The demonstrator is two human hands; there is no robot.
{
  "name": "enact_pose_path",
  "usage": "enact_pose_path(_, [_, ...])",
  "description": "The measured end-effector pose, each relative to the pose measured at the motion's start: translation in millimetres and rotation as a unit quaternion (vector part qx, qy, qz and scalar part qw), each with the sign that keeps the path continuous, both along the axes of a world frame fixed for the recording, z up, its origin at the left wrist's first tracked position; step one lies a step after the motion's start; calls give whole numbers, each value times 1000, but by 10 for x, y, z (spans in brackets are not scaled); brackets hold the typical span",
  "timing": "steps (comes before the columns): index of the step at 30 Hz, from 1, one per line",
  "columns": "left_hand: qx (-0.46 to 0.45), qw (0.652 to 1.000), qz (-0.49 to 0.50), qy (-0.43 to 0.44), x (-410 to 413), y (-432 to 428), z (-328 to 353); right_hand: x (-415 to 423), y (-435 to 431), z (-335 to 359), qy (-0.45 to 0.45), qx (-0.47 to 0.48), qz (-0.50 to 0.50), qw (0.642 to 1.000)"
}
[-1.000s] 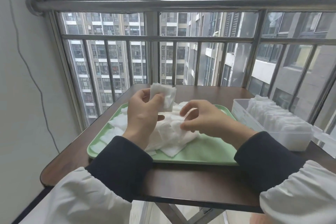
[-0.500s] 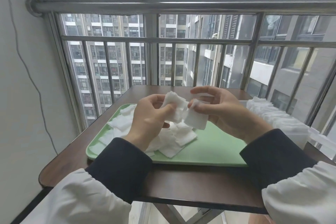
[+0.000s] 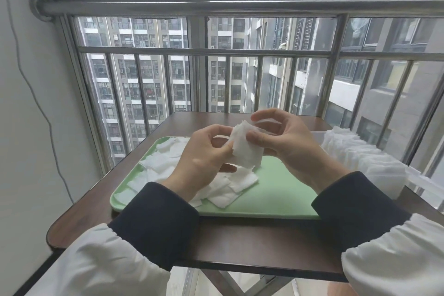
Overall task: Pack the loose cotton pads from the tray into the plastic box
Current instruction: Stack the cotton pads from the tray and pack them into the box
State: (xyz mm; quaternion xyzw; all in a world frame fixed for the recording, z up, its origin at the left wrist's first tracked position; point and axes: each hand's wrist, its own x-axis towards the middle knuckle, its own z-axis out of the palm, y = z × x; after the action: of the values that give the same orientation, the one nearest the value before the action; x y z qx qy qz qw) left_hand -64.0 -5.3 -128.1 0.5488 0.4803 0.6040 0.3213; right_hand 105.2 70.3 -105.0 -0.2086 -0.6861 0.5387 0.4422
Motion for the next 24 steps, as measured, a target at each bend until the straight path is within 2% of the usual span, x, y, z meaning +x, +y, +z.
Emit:
enact_pose_path(9, [-15,999,-16,-33,3,1,8,-32,40,-58,-27,50,-48,997])
enact_pose_path(15, [-51,993,-43,-101,76,-3,91,-45,54,-75,-46,86,-88,991])
enact_pose_path(20, [-3,999,-29,-15,137,-9,178,2,29,119,-122,176,-164,963])
enact_pose_path(24, [7,999,-49,11,238,-5,294,244,2,353,-211,165,-97,959])
